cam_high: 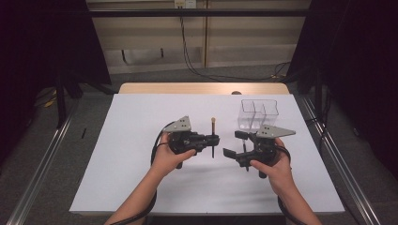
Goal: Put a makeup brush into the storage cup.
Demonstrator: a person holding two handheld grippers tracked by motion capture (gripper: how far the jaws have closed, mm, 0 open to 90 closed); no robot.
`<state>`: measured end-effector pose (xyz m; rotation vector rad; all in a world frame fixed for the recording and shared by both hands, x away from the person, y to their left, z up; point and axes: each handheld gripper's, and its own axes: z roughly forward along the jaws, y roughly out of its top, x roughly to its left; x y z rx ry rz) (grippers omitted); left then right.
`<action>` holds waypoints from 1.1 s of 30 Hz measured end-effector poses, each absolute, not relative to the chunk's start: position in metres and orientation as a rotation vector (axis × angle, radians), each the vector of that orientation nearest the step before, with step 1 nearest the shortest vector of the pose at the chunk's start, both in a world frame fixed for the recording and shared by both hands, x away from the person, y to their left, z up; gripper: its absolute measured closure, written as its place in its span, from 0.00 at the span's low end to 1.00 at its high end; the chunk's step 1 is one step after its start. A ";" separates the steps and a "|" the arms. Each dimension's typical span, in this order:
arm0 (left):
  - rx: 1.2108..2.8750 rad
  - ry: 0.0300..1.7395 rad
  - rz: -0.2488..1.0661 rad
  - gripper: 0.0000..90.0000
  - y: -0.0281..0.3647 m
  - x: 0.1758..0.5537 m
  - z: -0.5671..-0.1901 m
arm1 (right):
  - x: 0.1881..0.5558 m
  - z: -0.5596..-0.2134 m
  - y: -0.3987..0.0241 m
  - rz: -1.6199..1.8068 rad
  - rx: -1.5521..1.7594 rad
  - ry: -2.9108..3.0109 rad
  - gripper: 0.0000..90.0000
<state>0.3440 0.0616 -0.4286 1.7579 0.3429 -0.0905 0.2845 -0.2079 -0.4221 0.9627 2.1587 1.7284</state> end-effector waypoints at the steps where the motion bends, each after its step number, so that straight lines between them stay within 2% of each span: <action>1: 1.757 0.342 -0.091 0.92 0.061 0.344 -0.429 | 0.285 -0.421 -0.207 1.730 0.965 2.156 0.14; 4: 1.761 0.343 -0.096 0.92 0.061 0.344 -0.430 | 0.287 -0.418 -0.206 1.730 0.960 2.173 0.15; 18: 1.766 0.338 -0.091 0.92 0.059 0.343 -0.431 | 0.296 -0.404 -0.195 1.746 0.943 2.162 0.32; 26: 1.775 0.330 -0.096 0.92 0.057 0.342 -0.431 | 0.302 -0.401 -0.188 1.748 0.927 2.175 0.53; 33: 1.784 0.325 -0.094 0.92 0.055 0.341 -0.432 | 0.303 -0.397 -0.181 1.758 0.895 2.176 0.65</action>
